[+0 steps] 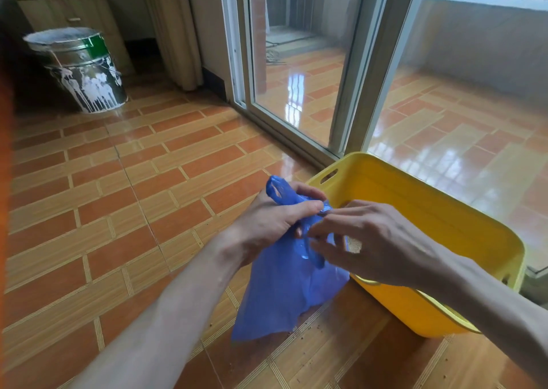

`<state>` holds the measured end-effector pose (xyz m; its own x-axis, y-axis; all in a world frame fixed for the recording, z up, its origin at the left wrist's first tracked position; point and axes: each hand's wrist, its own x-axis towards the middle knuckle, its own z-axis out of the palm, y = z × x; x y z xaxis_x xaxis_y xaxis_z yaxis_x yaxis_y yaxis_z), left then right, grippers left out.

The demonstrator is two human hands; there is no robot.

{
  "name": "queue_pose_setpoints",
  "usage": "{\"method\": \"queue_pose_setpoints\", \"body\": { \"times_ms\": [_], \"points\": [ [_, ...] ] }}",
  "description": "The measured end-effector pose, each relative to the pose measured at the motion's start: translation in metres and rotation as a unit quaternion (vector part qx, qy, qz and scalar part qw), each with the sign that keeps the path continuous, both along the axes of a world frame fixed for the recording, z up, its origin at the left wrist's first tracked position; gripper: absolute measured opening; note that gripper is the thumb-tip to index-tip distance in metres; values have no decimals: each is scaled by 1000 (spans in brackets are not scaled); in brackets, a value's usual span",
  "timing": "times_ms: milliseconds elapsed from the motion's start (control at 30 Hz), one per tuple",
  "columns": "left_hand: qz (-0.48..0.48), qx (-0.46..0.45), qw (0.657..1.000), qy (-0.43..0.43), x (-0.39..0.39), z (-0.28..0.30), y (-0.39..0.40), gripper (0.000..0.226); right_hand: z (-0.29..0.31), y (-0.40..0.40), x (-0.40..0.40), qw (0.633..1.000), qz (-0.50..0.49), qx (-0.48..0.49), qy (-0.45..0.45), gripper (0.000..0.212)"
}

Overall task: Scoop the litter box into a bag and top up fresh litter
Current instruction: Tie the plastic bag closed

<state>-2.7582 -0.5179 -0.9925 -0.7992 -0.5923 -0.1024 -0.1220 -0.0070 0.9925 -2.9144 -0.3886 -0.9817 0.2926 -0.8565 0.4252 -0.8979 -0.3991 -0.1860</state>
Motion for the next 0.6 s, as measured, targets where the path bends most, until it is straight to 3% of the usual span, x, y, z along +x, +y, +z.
{"method": "queue_pose_setpoints", "body": {
  "times_ms": [67, 133, 333, 400, 500, 600],
  "points": [
    [-29, -38, 999, -7, 2, 4, 0, 17, -4, -1, -6, 992, -31, -16, -124, 7],
    [-68, -80, 994, -3, 3, 7, 0, 23, -7, -8, -14, 966, -74, 31, -245, 19],
    [-74, -290, 953, -54, 2, 10, 6, 40, -19, -21, -20, 869, 1, 243, -431, 55],
    [-66, -388, 914, -97, 2, 9, 6, 48, -21, -18, -20, 873, -23, 268, -407, 57],
    [-24, -508, 855, -100, 3, 9, 5, 49, -27, -16, -21, 924, -68, 230, -296, 51],
    [37, -591, 805, -44, 5, 4, 5, 36, -29, -14, -22, 925, -81, 191, -318, 38]
  ]
}}
